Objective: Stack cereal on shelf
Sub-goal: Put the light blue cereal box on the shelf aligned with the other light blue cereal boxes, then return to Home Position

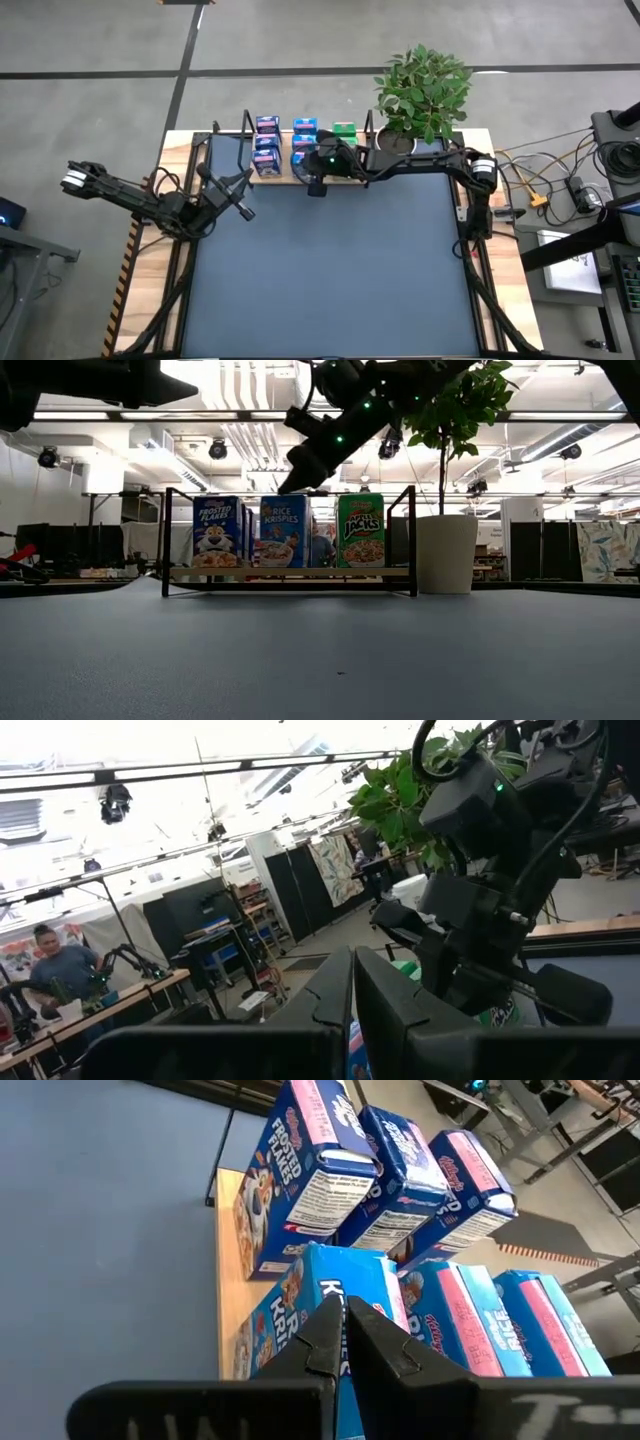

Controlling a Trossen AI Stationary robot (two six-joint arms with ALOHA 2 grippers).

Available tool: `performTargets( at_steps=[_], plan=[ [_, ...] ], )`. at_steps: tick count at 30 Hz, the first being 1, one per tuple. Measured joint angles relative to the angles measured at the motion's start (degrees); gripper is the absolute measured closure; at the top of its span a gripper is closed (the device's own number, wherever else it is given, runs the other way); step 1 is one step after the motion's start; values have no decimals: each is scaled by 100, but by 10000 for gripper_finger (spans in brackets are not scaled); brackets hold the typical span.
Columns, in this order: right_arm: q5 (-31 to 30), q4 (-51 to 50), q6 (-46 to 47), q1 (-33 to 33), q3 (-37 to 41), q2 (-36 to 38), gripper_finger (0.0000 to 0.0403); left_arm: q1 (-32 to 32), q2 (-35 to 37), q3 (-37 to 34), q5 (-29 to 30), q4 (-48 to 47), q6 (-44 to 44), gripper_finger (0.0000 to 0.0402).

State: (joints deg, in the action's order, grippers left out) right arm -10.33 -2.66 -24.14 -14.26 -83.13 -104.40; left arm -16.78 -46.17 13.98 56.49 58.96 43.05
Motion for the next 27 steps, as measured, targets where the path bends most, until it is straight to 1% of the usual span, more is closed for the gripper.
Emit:
performTargets(
  at_steps=[17,20,23,25,27],
  plan=[
    [-24,-57,-98,31,-53,40,392,0,-2,2,6,0,-62,402],
    [-25,-67,-144,117,-111,156,392,0,-2,92,145,-127,-148,402],
    [-22,-185,-148,225,-140,332,392,0,-2,370,343,-866,-326,402],
    [-24,-381,-144,312,-138,467,392,14,-14,672,318,-1737,-615,402],
    [-26,-598,-142,412,-131,607,392,85,-46,1110,238,-2884,-986,402]
  ],
)
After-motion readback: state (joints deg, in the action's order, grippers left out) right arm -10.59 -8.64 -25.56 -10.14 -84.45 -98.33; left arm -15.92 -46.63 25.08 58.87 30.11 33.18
